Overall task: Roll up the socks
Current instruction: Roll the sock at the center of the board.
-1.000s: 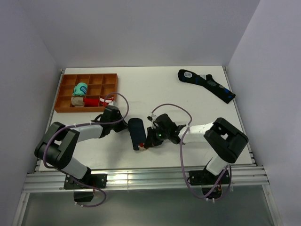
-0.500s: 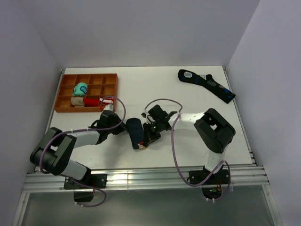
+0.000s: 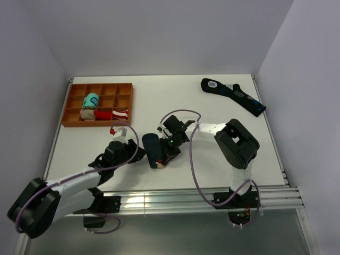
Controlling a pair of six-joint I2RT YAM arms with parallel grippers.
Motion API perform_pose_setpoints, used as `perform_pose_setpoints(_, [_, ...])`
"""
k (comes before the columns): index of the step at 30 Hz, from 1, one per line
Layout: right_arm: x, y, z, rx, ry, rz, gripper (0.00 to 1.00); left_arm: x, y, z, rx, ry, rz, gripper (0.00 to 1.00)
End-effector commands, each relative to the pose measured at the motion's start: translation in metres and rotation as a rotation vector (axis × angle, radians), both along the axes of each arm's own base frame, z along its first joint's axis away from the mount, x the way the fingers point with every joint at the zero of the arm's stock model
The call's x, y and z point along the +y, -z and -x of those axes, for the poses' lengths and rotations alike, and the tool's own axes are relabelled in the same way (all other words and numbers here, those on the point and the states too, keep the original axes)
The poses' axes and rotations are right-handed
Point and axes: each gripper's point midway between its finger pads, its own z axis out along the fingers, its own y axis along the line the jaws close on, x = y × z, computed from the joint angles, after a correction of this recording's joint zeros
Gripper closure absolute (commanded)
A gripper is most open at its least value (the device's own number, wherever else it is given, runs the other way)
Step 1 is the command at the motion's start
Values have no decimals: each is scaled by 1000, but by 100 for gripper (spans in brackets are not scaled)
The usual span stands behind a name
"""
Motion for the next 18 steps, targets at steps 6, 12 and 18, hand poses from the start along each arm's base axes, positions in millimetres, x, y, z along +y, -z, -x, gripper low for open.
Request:
perform_pose_setpoints(6, [-28, 23, 2, 11, -7, 171, 93, -29, -37, 24, -205, 129, 47, 52])
perform_pose_setpoints(12, [-25, 23, 0, 19, -1, 170, 93, -43, -29, 34, -206, 157, -32, 51])
perform_pose_setpoints(18, [-26, 22, -1, 14, -8, 178, 93, -54, -31, 43, -238, 200, -47, 48])
